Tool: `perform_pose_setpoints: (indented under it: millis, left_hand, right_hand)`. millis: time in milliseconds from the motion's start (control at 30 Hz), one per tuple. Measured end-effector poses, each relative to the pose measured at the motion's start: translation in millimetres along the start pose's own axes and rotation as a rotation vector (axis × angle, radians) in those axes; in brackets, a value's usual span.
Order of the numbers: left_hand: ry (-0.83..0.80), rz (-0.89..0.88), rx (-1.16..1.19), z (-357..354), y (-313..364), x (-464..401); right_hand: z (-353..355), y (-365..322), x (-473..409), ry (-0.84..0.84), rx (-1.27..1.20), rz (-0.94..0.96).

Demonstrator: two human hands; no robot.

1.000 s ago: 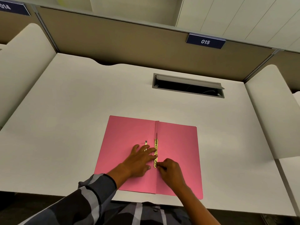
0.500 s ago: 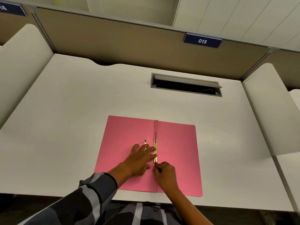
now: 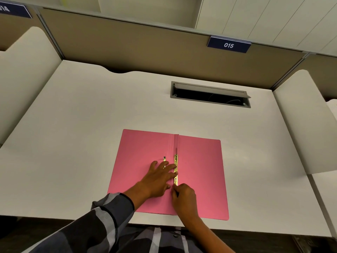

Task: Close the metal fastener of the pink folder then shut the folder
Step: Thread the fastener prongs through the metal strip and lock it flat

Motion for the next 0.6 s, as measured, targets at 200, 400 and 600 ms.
perform_pose_setpoints:
  millis: [200, 400, 600]
  left_hand:
    - [0.002, -0.002, -0.005, -0.8, 0.1, 0.8]
    - [0.015, -0.001, -0.019, -0.5, 0.1, 0.9]
    - [0.032, 0.005, -0.013, -2.8, 0.2, 1.2]
  right_hand:
    - [2.0, -4.5, 2.5, -0.013, 0.050, 0.061]
    - [6.0, -4.6, 7.6, -0.023, 0.075, 0.106]
    - [7.9, -6.1, 14.9, -0.054, 0.090, 0.159]
Point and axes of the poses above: each hand's wrist, its own x-axis away from the middle knuckle, its own z-axis out of the back of the hand, y = z × x, the point moved 9 cm from there along -x, towards the middle knuckle, and after that the axes turned 11 degrees about -x, right-handed, at the moved point
